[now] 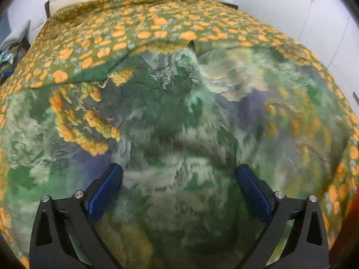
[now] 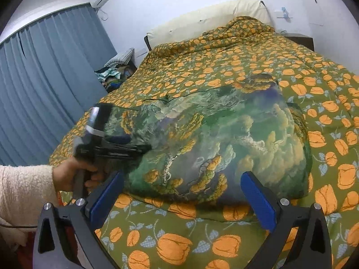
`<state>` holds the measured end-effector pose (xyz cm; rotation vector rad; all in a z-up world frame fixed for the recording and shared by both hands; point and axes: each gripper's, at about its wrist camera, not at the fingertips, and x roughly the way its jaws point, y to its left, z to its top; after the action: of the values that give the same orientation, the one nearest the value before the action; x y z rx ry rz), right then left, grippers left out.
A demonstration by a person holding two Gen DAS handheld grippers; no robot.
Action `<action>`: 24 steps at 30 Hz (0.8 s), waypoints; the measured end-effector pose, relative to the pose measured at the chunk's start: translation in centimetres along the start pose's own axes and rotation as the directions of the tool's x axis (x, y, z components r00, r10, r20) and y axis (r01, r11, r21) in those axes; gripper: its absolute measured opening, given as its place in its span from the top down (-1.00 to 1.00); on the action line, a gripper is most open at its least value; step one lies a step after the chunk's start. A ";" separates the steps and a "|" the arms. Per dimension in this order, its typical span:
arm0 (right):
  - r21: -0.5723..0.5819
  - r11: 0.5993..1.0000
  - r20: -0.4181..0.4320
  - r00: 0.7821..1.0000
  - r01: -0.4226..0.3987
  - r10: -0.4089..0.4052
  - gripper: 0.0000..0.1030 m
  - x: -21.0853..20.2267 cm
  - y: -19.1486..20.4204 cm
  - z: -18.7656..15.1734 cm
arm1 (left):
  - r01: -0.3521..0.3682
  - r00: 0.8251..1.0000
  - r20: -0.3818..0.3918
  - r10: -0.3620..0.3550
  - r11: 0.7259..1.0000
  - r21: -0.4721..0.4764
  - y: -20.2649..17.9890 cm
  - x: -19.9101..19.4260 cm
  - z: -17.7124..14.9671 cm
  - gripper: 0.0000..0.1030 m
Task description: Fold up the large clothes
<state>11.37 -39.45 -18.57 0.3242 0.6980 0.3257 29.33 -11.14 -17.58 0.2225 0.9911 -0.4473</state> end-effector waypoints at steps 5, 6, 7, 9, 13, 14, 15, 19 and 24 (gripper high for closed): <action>0.027 1.000 0.018 1.000 -0.014 0.014 -0.99 -0.1 -0.5 0.3 | 0.014 0.999 0.038 -0.016 0.999 0.049 -1.5 -3.2 -2.7 -0.98; 0.026 0.999 0.018 1.000 -0.018 0.018 -0.99 0.0 -0.5 0.3 | -0.007 1.000 0.016 0.006 0.997 0.078 -2.2 -2.4 -3.4 -0.98; 0.023 1.000 0.017 1.000 -0.021 0.020 -0.99 0.1 -0.3 0.3 | -0.029 1.000 -0.002 0.029 0.995 0.094 -2.3 -1.5 -3.7 -0.99; 0.015 1.000 0.008 1.000 -0.019 0.019 -0.99 0.5 0.0 0.3 | -0.048 0.998 -0.029 0.051 0.994 0.093 -2.5 0.5 -4.6 -0.99; -0.015 1.000 -0.011 1.000 0.004 -0.005 -0.99 0.8 0.0 0.0 | -0.060 0.998 -0.018 0.062 0.995 0.076 -2.6 0.7 -4.4 -1.00; -0.027 0.999 -0.014 1.000 0.020 -0.020 -0.99 0.7 0.0 -0.1 | -0.059 0.998 -0.017 0.061 0.995 0.080 -2.6 0.4 -4.4 -0.99; -0.032 0.999 -0.013 0.999 0.031 -0.031 -0.99 0.7 -0.1 -0.2 | -0.052 0.998 -0.016 0.054 0.995 0.087 -2.6 -0.1 -4.4 -0.99; 0.005 0.998 0.001 0.998 0.056 -0.056 -0.99 0.4 -1.4 0.1 | -0.033 0.999 -0.027 0.036 0.995 0.093 -2.8 -2.7 -5.7 -0.99; 0.075 0.992 0.017 0.995 0.101 -0.103 -0.99 0.1 -3.4 0.4 | 0.013 1.000 -0.021 -0.011 0.998 0.067 -2.9 -6.0 -8.5 -0.99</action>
<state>12.31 -42.55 -19.68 0.3603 0.7047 0.1993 18.72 -8.91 -17.00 0.2825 0.9983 -0.4908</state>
